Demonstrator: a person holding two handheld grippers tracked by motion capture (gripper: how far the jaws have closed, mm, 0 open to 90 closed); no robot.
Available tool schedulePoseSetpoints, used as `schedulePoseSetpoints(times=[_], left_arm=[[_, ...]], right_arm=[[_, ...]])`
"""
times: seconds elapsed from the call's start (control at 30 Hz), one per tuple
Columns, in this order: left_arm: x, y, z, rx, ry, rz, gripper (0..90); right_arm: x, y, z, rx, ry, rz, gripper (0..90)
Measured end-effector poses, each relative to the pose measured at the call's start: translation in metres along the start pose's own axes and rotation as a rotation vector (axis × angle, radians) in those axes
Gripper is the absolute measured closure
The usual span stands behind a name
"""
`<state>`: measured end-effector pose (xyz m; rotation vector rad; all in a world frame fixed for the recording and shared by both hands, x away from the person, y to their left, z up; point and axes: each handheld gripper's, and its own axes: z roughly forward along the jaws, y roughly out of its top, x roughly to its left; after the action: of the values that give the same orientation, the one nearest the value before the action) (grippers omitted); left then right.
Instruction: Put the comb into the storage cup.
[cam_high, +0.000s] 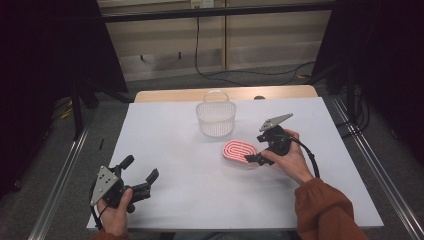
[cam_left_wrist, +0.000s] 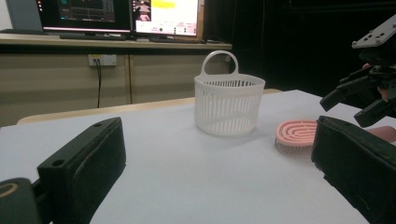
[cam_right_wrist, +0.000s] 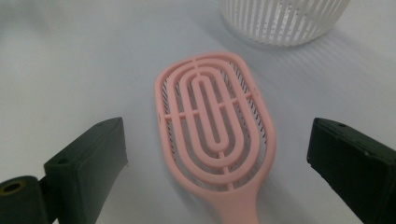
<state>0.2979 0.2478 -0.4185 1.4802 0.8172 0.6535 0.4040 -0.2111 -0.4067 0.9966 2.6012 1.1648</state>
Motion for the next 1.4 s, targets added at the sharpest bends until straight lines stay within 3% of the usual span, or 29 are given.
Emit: schedulePoseSetpoints(times=[0.17,0.33,0.7,1.17,1.4], left_arm=[[-0.001,0.000,0.000,0.000,-0.004,-0.006,3.1],[0.000,0.000,0.000,0.001,-0.004,0.000,3.1],[0.000,0.000,0.001,0.008,-0.004,0.004,3.1],[0.001,-0.001,0.001,0.011,-0.006,0.000,3.1],[0.001,-0.001,0.001,0.008,-0.005,-0.004,3.1]], right_arm=[[-0.001,0.007,0.000,0.010,-0.001,-0.023,4.6],[0.001,0.013,0.005,0.060,0.005,-0.059,4.9],[-0.004,0.021,0.018,0.180,0.002,-0.084,5.8],[0.002,0.032,0.040,0.328,0.004,-0.159,6.5],[0.002,0.031,0.045,0.359,-0.005,-0.167,7.1]])
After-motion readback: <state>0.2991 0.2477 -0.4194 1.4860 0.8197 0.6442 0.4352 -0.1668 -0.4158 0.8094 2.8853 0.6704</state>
